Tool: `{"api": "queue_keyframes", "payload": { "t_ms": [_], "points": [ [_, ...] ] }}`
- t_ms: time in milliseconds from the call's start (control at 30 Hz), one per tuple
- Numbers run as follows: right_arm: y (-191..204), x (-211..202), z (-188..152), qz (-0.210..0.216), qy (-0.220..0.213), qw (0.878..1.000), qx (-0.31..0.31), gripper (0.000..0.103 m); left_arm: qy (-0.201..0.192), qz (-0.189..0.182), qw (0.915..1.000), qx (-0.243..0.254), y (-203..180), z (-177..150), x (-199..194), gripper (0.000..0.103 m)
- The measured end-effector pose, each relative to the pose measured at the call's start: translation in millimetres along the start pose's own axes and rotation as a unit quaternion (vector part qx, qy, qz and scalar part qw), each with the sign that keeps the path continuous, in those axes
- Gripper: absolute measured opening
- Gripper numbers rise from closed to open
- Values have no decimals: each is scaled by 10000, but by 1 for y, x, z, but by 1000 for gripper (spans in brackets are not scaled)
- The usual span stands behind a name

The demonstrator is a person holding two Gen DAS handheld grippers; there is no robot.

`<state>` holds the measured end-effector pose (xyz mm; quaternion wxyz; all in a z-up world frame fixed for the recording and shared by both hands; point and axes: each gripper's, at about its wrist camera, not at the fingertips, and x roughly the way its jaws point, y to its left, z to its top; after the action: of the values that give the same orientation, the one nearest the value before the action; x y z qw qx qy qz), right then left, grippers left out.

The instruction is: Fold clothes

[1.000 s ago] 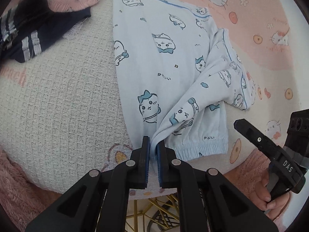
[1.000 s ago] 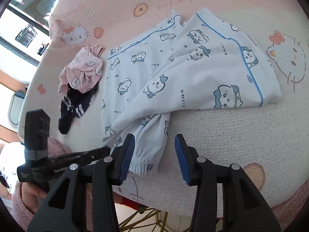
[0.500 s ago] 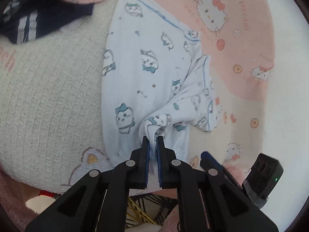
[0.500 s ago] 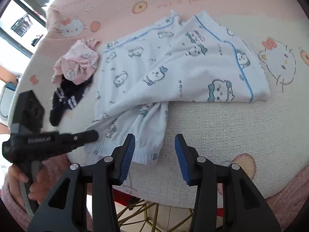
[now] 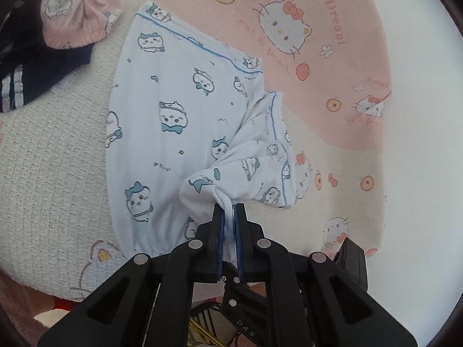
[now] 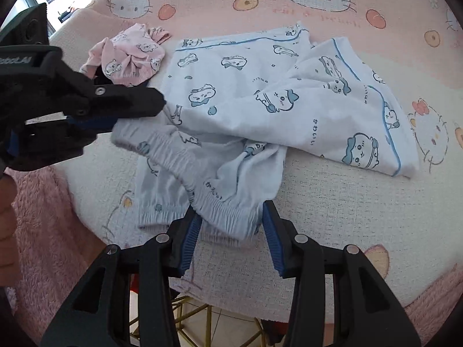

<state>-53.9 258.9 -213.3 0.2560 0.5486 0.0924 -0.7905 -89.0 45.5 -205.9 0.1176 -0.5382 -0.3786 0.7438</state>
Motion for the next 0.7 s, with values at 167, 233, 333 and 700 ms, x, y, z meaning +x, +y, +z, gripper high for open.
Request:
{"api": "queue_keyframes", "payload": {
  "t_ms": [167,233,333,700],
  "points": [
    [-17,5,-8,-350,297,9988,182,43,-201,279,9982,-484,30,-2,-1,7],
    [-28,-2,-11,-403,266,9980,398,43,-146,334,9983,-459,34,-4,1,7],
    [-42,-5,-16,-306,394,9963,698,43,121,346,9989,-284,34,-15,8,7],
    [-36,-31,-25,500,538,9967,351,43,329,1016,9942,110,35,-24,9,8]
  ]
}}
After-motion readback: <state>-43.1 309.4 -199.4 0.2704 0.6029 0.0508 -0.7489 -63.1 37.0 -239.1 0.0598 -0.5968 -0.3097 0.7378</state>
